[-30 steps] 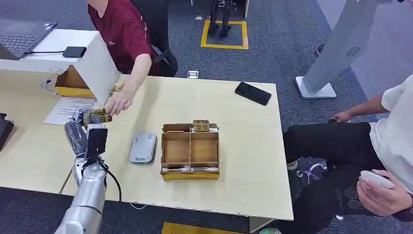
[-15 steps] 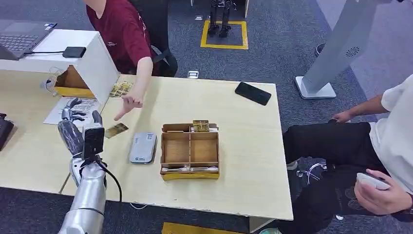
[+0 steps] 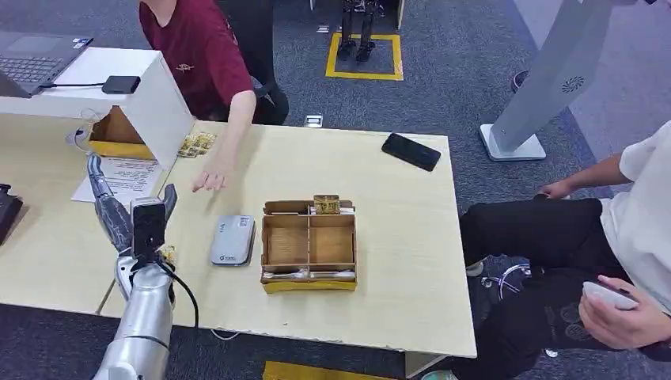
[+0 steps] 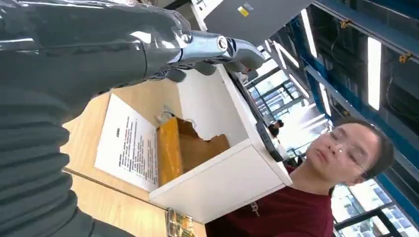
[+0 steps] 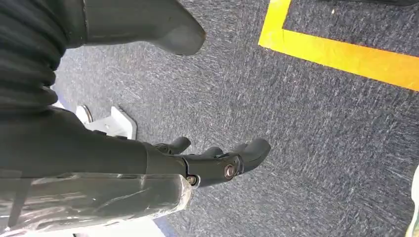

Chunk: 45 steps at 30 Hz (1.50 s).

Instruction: Pass the card to the sensor for recognition and then transmit it.

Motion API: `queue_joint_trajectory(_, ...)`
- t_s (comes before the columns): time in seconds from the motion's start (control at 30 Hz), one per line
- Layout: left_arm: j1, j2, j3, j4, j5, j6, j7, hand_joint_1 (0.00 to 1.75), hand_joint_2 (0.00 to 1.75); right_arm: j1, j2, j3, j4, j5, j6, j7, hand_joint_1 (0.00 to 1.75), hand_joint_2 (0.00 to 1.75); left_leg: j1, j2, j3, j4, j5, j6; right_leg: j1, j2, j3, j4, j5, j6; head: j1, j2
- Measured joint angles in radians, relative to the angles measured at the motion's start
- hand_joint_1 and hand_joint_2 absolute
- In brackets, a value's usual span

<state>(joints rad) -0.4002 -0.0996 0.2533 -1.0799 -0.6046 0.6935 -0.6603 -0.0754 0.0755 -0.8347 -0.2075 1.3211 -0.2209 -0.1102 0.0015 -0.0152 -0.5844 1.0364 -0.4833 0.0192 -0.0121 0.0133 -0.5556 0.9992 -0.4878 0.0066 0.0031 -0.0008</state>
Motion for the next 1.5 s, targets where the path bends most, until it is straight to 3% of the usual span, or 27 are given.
queue_joint_trajectory(0.93,-0.008,0.0,0.0,0.023,0.009,-0.001,0.007,0.0,1.75,0.0,0.006,-0.018,0.0,0.008,0.0,0.006,0.0,1.75,0.0,0.0,0.0,0.0,0.0,0.0,0.0,0.0,0.0,0.0,0.0,0.0,0.0,0.0)
queue_joint_trajectory(1.5,-0.009,0.004,-0.002,0.027,0.049,-0.042,0.018,0.0,1.75,0.0,0.006,-0.023,0.0,0.013,0.0,0.002,0.0,1.75,0.0,0.0,0.0,0.0,0.0,0.0,0.0,0.0,0.0,0.0,0.0,0.0,0.0,0.0)
